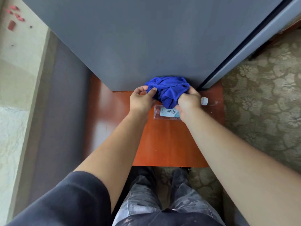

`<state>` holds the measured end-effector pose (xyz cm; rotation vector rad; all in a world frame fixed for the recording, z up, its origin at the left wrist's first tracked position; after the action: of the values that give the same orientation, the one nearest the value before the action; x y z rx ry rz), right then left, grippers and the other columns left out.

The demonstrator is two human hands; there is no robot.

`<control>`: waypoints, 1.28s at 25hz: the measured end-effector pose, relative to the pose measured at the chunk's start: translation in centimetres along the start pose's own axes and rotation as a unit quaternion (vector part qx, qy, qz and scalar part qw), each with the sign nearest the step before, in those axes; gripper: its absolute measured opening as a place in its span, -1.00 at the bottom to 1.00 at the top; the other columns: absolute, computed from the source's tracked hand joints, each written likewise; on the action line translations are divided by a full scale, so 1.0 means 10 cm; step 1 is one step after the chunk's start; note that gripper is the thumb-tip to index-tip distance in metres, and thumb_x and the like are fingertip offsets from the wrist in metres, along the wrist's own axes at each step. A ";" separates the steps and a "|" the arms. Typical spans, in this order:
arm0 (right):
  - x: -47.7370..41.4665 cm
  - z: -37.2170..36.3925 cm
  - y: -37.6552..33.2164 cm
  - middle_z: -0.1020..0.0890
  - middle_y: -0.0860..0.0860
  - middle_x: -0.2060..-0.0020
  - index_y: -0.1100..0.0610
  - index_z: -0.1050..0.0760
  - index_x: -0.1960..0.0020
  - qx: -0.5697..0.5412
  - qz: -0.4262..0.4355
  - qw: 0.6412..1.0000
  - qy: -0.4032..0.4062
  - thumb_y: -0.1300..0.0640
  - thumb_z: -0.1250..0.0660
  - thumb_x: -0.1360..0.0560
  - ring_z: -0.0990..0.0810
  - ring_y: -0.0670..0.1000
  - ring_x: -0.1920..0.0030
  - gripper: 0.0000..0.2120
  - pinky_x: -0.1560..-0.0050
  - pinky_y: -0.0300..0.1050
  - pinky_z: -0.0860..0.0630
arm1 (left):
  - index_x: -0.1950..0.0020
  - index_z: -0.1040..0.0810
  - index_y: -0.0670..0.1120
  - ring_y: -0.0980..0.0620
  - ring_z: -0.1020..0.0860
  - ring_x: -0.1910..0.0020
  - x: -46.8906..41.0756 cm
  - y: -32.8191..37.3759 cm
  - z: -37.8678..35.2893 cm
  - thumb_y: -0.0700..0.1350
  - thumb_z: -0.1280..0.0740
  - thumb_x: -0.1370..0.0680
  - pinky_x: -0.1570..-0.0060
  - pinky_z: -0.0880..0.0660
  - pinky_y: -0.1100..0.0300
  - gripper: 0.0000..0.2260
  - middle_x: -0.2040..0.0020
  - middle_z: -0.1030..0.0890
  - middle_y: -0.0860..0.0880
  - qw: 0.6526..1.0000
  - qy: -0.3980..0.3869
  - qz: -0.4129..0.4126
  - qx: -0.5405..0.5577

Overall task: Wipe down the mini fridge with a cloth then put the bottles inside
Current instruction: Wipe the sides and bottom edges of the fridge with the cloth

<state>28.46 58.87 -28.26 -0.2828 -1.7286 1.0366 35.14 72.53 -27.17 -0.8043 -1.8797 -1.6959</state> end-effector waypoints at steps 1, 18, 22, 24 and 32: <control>-0.08 0.03 0.05 -0.74 0.11 -0.11 0.10 -0.66 -0.22 0.000 -0.009 1.000 0.004 0.28 -0.47 -0.41 -0.73 0.21 -0.13 -0.62 -0.19 0.26 -0.65 | -0.03 -0.50 -0.10 0.06 -0.65 0.36 -0.07 -0.06 -0.01 -0.26 -0.47 -0.53 0.21 -0.64 0.15 -0.82 0.10 -0.65 -0.12 1.000 0.003 0.005 -0.008; -0.11 0.02 0.14 -0.79 -0.01 0.12 0.07 -0.74 0.02 0.152 0.053 0.987 -0.012 0.24 -0.46 -0.40 -0.74 0.01 0.07 -0.81 -0.09 0.10 -0.71 | -0.10 -0.49 -0.14 -0.08 -0.66 0.23 -0.26 -0.22 0.12 -0.24 -0.37 -0.61 0.10 -0.66 0.06 -0.90 0.08 -0.68 -0.15 0.997 -0.038 0.048 0.050; -0.10 -0.24 0.17 -0.79 -0.01 0.13 0.05 -0.73 0.09 0.152 0.044 0.987 -0.019 0.22 -0.40 -0.30 -0.76 0.09 0.00 -0.77 -0.08 0.20 -0.70 | -0.18 -0.54 -0.18 -0.06 -0.68 0.11 -0.27 -0.19 0.18 -0.24 -0.33 -0.63 -0.03 -0.63 0.07 -0.86 0.03 -0.69 -0.13 0.992 -0.027 0.052 0.115; -0.04 -0.40 0.25 -0.78 -0.04 0.15 0.05 -0.73 0.05 0.186 0.049 0.981 -0.030 0.14 -0.39 -0.24 -0.75 0.06 0.05 -0.69 -0.04 0.16 -0.71 | -0.29 -0.54 -0.25 -0.08 -0.69 0.05 -0.29 -0.20 0.33 -0.22 -0.33 -0.62 -0.13 -0.61 0.03 -0.74 -0.06 -0.70 -0.19 0.988 -0.003 0.058 0.143; 0.19 -1.07 0.55 -0.77 -0.02 0.03 0.07 -0.68 -0.12 0.200 0.018 0.974 -0.107 0.09 -0.34 -0.33 -0.73 0.06 -0.01 -0.62 -0.17 0.15 -0.66 | -0.26 -0.54 -0.22 -0.09 -0.68 -0.13 -0.34 0.06 0.93 -0.20 -0.37 -0.62 -0.27 -0.56 0.04 -0.77 -0.21 -0.67 -0.20 0.983 0.045 -0.005 0.177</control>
<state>35.26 68.75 -30.38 0.0573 -1.6582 1.4559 38.31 81.41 -30.24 -0.5668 -2.0431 -1.3215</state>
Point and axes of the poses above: each hand's wrist, its own x-axis away from the middle knuckle, its own z-axis out of the back of the hand, y = z × x, the point moved 4 cm from there along -x, towards the middle knuckle
